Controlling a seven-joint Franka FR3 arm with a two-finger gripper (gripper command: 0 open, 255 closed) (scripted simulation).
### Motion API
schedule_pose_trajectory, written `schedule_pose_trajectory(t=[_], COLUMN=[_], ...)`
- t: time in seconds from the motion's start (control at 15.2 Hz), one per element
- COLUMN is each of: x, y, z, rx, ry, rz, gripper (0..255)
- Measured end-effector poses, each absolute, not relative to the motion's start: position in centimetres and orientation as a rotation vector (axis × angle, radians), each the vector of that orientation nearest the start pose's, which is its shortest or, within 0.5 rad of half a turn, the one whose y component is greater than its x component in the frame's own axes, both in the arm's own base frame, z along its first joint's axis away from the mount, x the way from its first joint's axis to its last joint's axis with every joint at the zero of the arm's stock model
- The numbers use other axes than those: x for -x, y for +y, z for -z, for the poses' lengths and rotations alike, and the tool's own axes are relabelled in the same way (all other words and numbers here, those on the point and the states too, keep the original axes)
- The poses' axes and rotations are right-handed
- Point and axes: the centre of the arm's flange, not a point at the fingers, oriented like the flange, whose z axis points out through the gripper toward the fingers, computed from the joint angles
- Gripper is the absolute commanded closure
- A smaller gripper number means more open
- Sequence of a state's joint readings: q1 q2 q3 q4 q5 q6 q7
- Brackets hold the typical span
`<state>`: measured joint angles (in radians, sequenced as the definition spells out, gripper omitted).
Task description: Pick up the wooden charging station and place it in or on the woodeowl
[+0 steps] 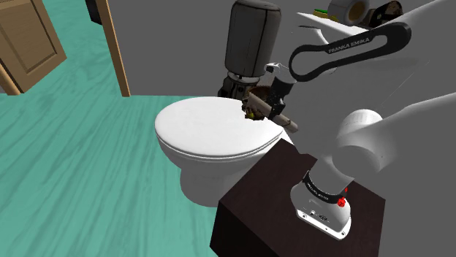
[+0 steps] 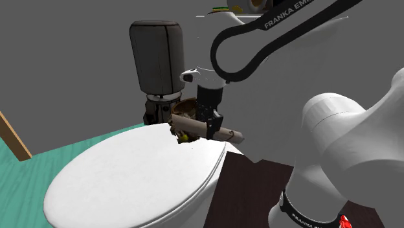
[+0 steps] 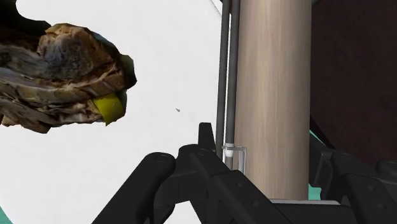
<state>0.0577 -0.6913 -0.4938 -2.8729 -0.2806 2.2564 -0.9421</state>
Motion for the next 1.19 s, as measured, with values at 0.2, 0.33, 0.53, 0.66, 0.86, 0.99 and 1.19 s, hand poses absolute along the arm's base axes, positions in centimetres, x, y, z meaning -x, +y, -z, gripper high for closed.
schedule_pose_trajectory(t=[0.2,0.33,0.53,0.66,0.86,0.99,1.19], x=[-30.0,-30.0,-30.1,-30.8,-32.5,-34.2,-36.2], y=[-12.0,-12.1,-12.0,-13.2,-16.7,-18.9,-22.2], z=[-37.0,-38.1,-39.6,-39.6,-39.4,-39.6,-39.6], rx=[2.861,2.861,2.861,2.860,2.860,2.860,2.859], ry=[-1.173,-1.173,-1.173,-1.173,-1.171,-1.172,-1.172], rz=[0.130,0.130,0.130,0.130,0.131,0.130,0.133], gripper=[255,255,255,255,255,255,255])
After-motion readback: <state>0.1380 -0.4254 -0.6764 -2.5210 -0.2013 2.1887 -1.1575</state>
